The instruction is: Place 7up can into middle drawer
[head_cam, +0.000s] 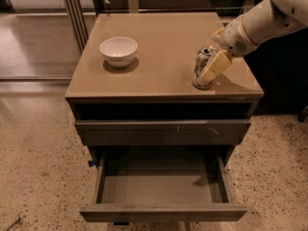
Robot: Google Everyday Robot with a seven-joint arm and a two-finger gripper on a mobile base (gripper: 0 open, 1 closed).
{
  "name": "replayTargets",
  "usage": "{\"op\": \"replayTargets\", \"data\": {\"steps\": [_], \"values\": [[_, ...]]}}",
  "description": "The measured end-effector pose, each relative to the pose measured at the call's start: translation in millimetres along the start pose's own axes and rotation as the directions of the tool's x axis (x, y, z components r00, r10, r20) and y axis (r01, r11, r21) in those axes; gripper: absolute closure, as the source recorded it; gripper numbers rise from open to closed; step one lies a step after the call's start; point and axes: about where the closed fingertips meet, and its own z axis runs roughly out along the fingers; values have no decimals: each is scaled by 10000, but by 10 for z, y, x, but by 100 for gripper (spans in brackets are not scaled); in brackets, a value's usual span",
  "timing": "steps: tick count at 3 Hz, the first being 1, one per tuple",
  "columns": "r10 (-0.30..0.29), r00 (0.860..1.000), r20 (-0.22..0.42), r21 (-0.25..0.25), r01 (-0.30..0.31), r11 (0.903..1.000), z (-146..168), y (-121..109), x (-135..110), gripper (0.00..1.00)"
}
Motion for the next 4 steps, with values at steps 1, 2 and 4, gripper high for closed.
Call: {"op": "replayTargets", "data": {"steps": [1,2,4], "values": [[185,9997,-179,-138,-187,9997,78,14,90,19],[185,9997,-179,-139,-187,9997,79,14,90,42],[-489,9987,165,-517,497,9974,-26,192,-5,88]]}}
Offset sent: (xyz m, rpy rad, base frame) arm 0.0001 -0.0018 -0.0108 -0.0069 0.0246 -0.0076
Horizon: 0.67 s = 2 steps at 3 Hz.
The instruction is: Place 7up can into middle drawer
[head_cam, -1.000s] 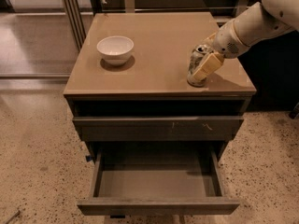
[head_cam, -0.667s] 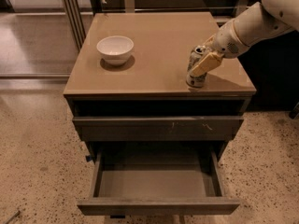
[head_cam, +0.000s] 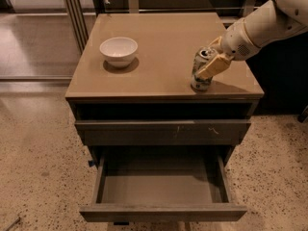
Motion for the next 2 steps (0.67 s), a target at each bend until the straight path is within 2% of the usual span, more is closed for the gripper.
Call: {"op": "replayTargets", "data": {"steps": [1,2], "values": [[-1314,9892,649,-760,1362,9878,-258,437,-176,100],[-2256,9675,1145,-1526,2415,9583,-579,910,-254,100]]}}
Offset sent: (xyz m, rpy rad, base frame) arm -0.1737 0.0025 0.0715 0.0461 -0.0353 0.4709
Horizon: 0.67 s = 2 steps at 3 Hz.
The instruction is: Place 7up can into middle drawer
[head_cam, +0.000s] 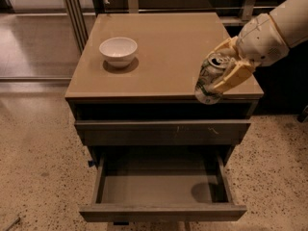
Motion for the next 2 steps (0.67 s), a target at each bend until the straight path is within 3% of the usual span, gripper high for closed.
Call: {"op": "replayTargets", "data": {"steps": [1,2], "values": [[-106,9999,13,-160,106,9998,2,46,-8,100],[-366,9982,-477,-334,350,9988,98,81,8,100]]}}
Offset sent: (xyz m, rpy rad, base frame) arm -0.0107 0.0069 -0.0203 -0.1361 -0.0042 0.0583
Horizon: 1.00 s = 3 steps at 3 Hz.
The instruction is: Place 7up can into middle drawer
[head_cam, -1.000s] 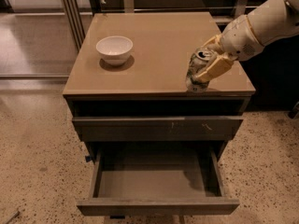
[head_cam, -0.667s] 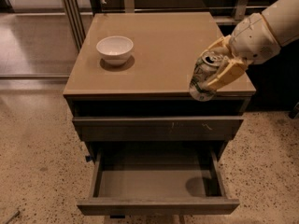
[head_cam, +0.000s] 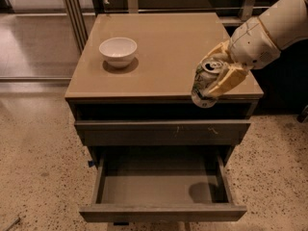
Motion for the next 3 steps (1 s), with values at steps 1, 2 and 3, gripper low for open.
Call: {"op": "replayTargets", "data": {"steps": [1,2,3], "values": [[-127,9985,-542,-139,119,9998,210,198,247,100],[305,9954,-906,-450,-347,9984,538,530,643,100],[652,9955,-690,-512,-688,9963,902,788,1062,100]]}}
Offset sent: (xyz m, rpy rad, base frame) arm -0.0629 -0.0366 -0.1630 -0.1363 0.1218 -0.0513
